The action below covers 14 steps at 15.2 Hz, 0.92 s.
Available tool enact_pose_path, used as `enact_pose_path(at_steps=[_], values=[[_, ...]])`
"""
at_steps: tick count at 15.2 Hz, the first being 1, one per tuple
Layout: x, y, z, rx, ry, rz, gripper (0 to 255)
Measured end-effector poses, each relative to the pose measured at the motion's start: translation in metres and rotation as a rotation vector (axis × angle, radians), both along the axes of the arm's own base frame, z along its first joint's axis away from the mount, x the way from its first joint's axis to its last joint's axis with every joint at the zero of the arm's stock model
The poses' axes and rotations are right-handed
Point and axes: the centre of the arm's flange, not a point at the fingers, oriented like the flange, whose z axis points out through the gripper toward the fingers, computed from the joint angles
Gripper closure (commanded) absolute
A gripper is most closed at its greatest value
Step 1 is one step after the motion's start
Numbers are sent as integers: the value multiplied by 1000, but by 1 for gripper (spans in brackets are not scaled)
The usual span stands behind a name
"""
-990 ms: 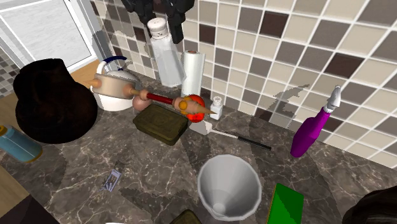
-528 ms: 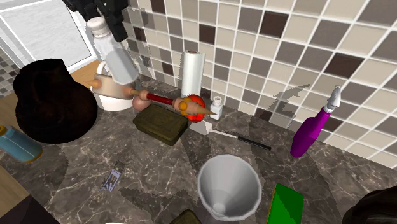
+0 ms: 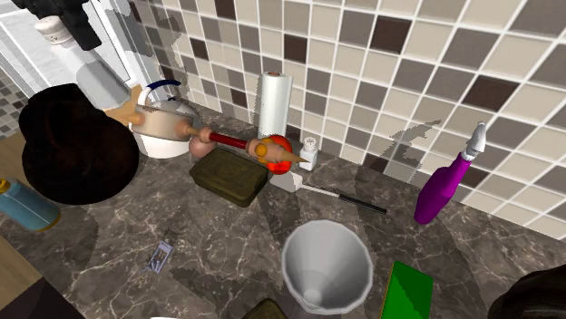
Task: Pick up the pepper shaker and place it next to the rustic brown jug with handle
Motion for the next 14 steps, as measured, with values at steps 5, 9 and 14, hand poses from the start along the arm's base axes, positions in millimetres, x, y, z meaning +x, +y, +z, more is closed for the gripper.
enact_pose_path(at_steps=[5, 9, 14], values=[[-27, 62, 1, 0, 0, 1, 255], [-50, 112, -1, 0, 0, 0, 255], [-78, 170, -3, -1, 0, 0, 255]])
